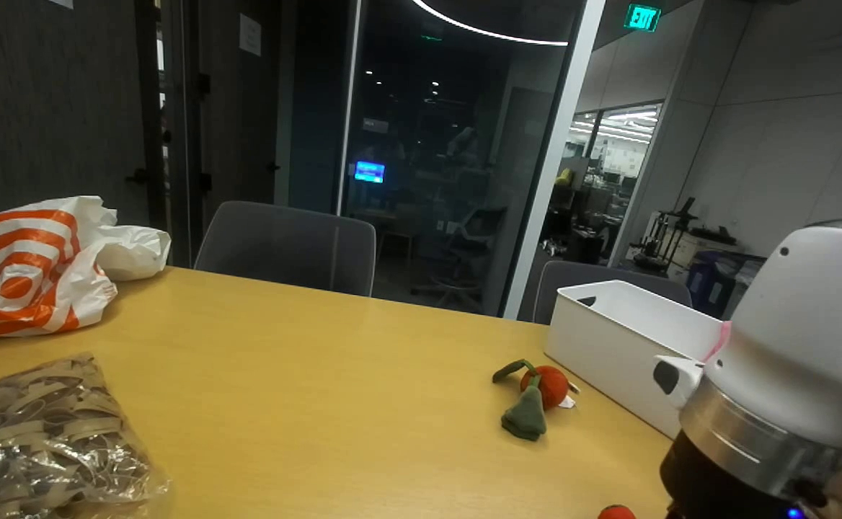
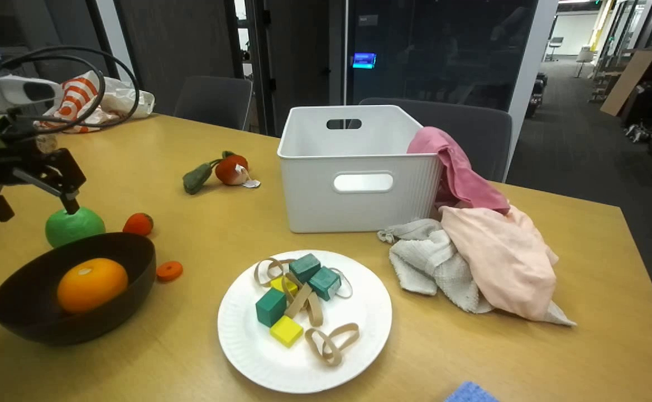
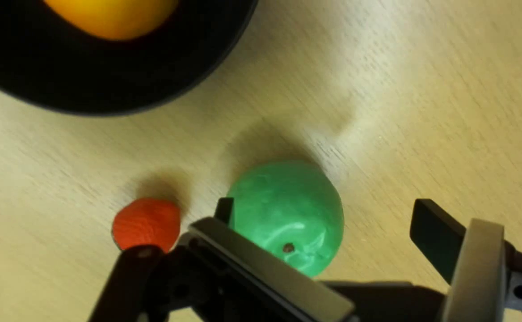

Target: Put the orange and the apple inside the black bowl

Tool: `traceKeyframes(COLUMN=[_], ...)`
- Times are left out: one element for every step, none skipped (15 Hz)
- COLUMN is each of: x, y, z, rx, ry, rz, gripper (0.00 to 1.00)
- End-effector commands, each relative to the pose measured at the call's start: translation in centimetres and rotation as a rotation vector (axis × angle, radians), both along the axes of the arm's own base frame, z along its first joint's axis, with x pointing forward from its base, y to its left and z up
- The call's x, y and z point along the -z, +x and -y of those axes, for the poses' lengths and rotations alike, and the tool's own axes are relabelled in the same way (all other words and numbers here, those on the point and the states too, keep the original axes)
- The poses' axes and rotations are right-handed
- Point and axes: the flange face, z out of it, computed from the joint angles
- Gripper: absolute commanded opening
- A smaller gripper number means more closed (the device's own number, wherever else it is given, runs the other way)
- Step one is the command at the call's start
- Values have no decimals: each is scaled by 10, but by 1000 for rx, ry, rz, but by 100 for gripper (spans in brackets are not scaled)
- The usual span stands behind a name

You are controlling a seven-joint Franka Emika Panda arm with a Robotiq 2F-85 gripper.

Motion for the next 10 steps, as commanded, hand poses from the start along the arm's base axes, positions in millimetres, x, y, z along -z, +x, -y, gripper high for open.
traceKeyframes(x=[12,14,19,23,29,35,38,40,42,43], y=[-4,-5,-4,-4,-2,0,4,8,13,16], z=[-27,-33,-37,-40,-37,-34,-30,-27,-21,-17], rx=[-134,-164,-203,-236,-257,-264,-283,-298,-319,-333], ry=[2,6,-2,-12,-32,-47,-63,-79,-98,-115], rz=[102,127,155,174,172,168,175,190,207,221], gripper=[100,100,100,100,100,100,100,100,100,100])
